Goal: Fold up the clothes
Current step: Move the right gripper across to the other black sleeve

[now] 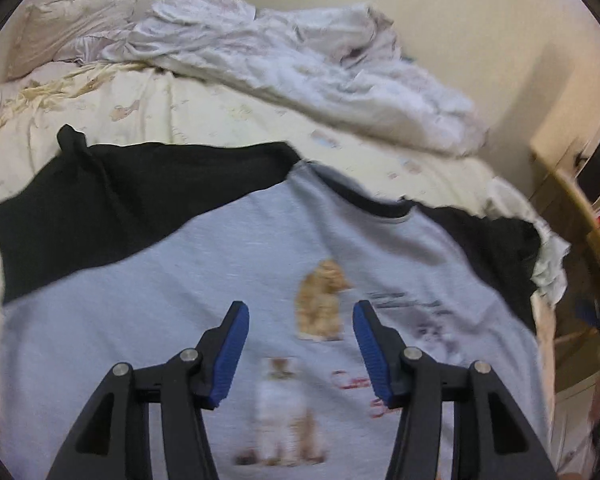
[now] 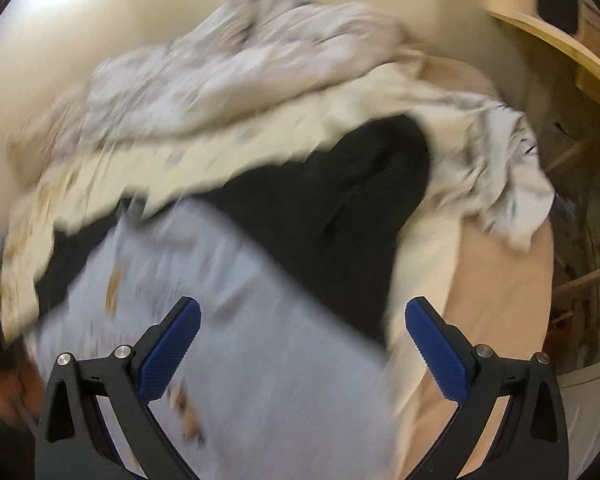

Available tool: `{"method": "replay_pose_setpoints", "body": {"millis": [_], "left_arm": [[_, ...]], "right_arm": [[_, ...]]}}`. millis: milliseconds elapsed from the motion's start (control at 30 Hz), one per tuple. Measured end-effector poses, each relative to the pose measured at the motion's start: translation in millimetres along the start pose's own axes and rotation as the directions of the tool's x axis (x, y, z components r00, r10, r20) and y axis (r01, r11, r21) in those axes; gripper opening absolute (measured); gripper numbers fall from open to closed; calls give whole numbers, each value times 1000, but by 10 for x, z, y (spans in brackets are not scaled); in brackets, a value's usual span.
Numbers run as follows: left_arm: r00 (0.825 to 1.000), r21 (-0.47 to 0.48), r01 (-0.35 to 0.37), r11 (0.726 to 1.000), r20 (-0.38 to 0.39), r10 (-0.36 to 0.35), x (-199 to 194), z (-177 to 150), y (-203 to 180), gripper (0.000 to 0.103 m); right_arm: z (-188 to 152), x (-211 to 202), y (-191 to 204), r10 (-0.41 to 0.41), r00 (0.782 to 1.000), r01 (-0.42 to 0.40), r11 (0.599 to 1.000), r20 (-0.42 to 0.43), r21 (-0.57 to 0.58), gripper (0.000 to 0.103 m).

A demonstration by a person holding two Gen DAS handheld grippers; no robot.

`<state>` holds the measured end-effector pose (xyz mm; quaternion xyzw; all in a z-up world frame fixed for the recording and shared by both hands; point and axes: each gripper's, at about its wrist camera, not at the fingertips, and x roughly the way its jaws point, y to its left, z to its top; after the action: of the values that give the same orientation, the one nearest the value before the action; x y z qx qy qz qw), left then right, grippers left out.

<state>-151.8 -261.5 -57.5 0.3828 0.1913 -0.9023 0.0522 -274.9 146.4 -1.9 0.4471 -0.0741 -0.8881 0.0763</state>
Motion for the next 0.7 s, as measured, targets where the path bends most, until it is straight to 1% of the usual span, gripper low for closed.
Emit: {"method": "replay_pose_setpoints", "body": {"millis": [67,133,200,233,267,300,333,367,400,433,467,500,600,700], "left_arm": [[1000,13,16,1000,20,-16,48,-63,-79,55],[999,53,33,998,31,-34,125,-92,-151,55],[999,99,32,995,40,-36,220,-108,-194,55],[999,105,34,994,30,-37,279,-111,-192,55],[999,96,38,995,11,-39,332,-112,-177,55],[999,82,42,996,-8,-41,385,-113,-153,55],[999,55,46,997,-28,-44,435,-112,-112,55],[998,31,48,998,-46,-46,483,-114,-73,55],[997,11,46,999,-62,-45,530,-120,-39,55],[996,-8,45,999,-76,-46,570,-125,-10,55],[995,-23,50,999,-87,-51,593,-124,4,55],[994,-34,55,998,-93,-58,606,-123,11,55],[993,-42,68,997,-98,-72,604,-133,-3,55],[992,-27,60,998,-106,-63,616,-173,-34,55]], "right_arm": [[266,154,-223,-46,999,44,996,11,80,103],[494,410,-450,-83,997,82,982,-7,169,103],[656,620,-590,-130,991,131,972,-15,195,102],[743,725,-652,-153,988,154,967,-16,203,102],[820,803,-704,-163,986,163,964,-16,210,99],[888,882,-751,-163,986,164,963,-21,216,92],[933,961,-786,-135,990,140,965,-39,222,83],[978,1041,-821,-106,993,117,966,-56,229,47],[1018,1117,-839,-90,993,105,969,-77,224,19],[1037,1163,-812,-110,989,127,974,-97,185,19],[1044,1143,-777,-137,987,149,979,-88,142,10],[1069,1081,-722,-160,985,165,982,-59,95,7],[1198,776,-599,-189,981,189,982,38,6,6],[1409,448,-518,-230,964,238,970,133,-45,5]]}}
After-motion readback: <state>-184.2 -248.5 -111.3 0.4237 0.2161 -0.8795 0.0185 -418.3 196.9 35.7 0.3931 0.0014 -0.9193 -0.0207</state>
